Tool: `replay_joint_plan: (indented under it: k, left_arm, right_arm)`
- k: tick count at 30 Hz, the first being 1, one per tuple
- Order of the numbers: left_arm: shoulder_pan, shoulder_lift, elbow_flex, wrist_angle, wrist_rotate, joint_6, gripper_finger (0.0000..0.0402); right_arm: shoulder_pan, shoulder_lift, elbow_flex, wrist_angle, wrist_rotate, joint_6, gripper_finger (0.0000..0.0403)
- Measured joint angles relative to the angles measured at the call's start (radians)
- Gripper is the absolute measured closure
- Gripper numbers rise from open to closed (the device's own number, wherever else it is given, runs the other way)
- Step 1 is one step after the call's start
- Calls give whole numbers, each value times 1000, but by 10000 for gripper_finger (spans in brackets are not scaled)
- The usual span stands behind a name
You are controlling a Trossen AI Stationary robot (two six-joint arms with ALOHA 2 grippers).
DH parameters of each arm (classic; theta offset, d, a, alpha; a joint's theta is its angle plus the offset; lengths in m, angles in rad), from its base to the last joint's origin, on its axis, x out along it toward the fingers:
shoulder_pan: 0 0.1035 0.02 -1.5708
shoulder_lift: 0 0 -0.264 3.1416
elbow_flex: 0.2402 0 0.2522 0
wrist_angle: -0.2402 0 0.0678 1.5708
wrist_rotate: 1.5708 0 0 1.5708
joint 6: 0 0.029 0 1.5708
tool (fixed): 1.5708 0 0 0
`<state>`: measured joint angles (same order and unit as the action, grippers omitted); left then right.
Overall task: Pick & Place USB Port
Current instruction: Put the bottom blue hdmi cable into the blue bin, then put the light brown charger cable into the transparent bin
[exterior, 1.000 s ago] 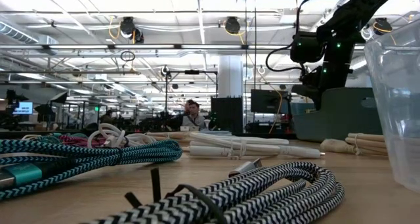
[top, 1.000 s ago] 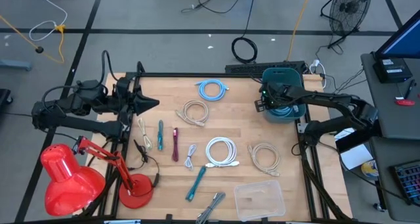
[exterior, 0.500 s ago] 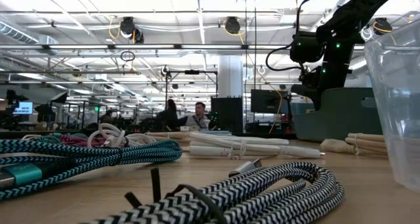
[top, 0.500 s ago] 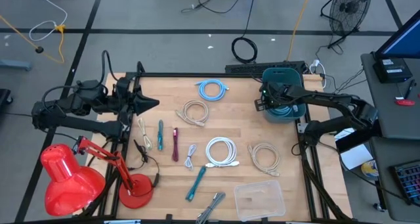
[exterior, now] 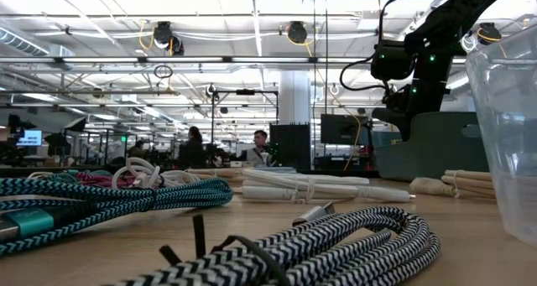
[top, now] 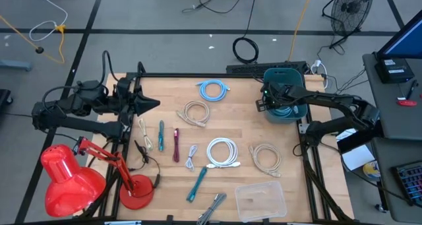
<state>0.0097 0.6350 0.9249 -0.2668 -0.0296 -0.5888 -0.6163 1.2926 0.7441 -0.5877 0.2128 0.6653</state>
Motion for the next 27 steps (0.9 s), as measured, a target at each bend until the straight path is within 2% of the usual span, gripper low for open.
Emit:
replay_joint_plan:
  k: [14, 22, 27]
  left_arm:
    - [0, 0, 0, 0, 0, -3, 380]
    - [0, 0, 0, 0, 0, -3, 380]
    - [0, 0, 0, 0, 0, 0, 380]
  right_arm:
    - [0, -28, 0, 2, -3, -53, 270]
    - [-47, -163, 0, 65, -1, -87, 269]
    - [-87, -279, 0, 241, -4, -84, 272]
